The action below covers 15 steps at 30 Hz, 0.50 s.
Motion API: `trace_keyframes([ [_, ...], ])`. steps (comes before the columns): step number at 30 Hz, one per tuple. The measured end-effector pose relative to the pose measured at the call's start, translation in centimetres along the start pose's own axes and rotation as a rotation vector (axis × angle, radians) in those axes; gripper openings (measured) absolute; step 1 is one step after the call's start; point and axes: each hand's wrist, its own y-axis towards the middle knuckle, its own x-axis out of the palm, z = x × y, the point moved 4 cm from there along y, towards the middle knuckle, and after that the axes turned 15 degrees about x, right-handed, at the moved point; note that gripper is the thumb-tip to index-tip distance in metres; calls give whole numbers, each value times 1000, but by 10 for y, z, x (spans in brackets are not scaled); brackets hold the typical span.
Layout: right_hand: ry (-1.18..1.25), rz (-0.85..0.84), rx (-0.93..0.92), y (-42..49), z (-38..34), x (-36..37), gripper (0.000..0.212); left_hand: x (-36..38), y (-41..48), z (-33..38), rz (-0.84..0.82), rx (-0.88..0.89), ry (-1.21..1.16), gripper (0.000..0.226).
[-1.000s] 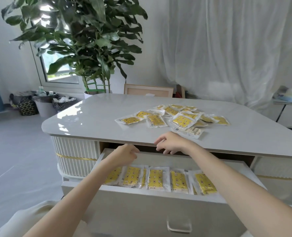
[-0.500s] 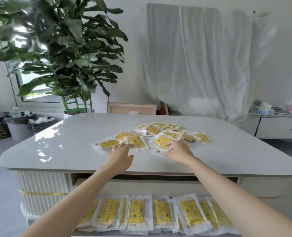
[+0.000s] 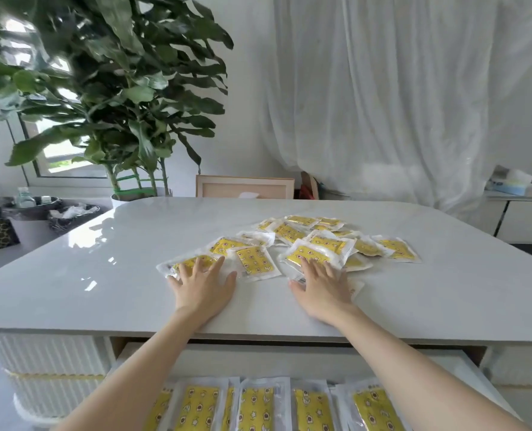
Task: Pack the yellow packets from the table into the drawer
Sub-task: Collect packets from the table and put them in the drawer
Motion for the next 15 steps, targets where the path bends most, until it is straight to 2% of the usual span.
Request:
trace_keyframes([
  [7, -22, 46, -114, -12, -21, -1, 65, -6, -13, 3, 166, 52, 70, 38],
  [10, 47, 29, -145, -19, -33, -10, 54, -9, -21, 5, 206, 74, 70, 39],
  [12, 141, 32, -160, -20, -39, -18, 38, -12, -28, 6, 273, 131, 54, 43],
  [15, 315, 83, -111, -19, -42, -23, 28, -19, -37, -8, 388, 153, -155, 35],
])
